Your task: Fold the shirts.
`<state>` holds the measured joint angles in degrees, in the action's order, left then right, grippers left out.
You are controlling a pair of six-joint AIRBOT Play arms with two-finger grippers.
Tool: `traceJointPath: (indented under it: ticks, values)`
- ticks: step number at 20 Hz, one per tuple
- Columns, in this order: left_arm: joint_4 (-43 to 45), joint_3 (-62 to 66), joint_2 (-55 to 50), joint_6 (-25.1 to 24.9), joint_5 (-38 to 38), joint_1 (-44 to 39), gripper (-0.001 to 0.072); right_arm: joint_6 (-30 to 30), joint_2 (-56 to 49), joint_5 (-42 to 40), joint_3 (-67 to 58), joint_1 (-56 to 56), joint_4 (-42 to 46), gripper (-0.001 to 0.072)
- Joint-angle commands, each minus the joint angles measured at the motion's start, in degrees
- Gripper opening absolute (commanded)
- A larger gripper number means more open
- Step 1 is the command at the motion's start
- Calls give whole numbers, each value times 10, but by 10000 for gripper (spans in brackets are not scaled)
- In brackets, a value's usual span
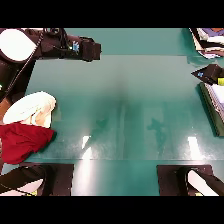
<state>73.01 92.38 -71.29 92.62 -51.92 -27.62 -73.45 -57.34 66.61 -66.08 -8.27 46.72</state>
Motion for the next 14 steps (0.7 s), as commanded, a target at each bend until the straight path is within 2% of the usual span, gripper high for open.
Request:
traceJointPath:
  ticks: [1,12,14]
  values:
    - [0,0,0,0,1,0,24,0,0,-1,0,2,0,16]
    - [0,0,0,0,2,0,24,0,0,6,0,2,0,17]
    - [20,2,1,-5,34,3,24,0,0,14,0,2,0,17]
